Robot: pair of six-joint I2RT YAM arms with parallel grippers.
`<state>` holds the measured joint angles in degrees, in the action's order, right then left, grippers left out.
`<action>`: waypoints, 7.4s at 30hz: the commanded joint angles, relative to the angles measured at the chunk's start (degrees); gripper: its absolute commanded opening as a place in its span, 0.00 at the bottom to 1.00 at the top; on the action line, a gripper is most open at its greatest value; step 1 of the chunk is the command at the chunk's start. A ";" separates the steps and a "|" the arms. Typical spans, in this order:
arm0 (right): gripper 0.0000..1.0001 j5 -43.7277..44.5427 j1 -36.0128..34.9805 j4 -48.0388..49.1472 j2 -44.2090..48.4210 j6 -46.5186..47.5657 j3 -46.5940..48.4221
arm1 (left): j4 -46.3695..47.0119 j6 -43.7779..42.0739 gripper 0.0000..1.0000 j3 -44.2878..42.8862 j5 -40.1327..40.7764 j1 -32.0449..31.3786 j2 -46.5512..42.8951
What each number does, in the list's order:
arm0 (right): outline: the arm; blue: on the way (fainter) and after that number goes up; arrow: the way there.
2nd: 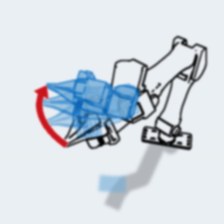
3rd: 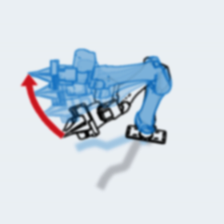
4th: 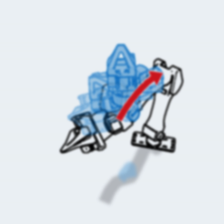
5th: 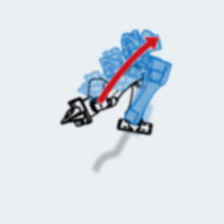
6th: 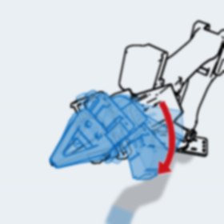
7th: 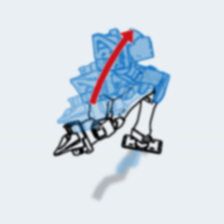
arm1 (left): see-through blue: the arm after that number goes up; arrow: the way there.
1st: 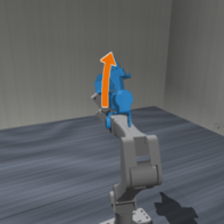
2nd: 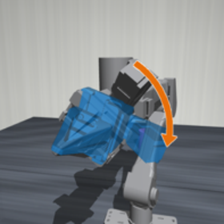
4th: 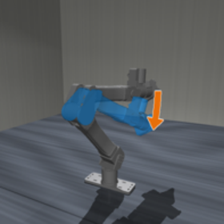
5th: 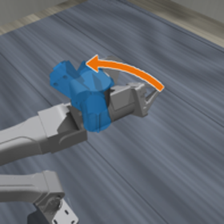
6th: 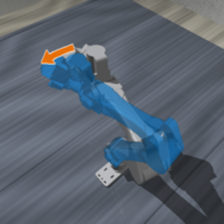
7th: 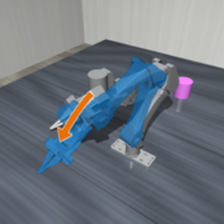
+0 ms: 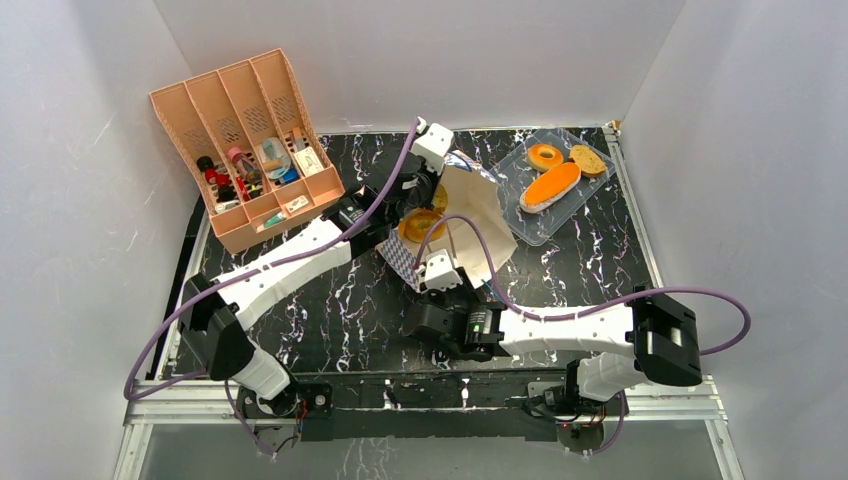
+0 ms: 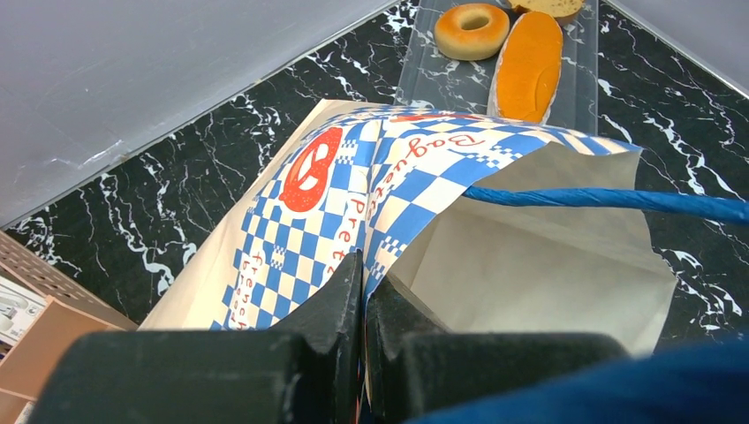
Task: Take the fake bread out of the paper bag
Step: Take out the fake bread from the paper bag, then place the fake bread in the container.
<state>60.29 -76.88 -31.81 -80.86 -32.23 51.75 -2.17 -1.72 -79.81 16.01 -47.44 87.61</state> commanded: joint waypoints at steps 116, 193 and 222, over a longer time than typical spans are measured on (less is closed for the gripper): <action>0.00 -8.30 10.09 -7.80 16.59 -1.70 10.66 | -1.84 -0.09 0.00 -21.99 9.77 3.89 24.35; 0.00 -44.00 59.91 25.80 5.71 -1.06 0.80 | 4.91 -6.21 0.00 -14.37 1.17 13.38 8.11; 0.37 -50.05 66.34 26.00 4.79 -2.98 0.27 | 6.31 -7.72 0.00 -12.90 0.63 12.82 10.26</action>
<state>9.67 -11.09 -8.84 -80.16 -35.05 50.37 1.37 -9.61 -91.53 16.88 -34.30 98.96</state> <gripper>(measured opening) 0.371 0.007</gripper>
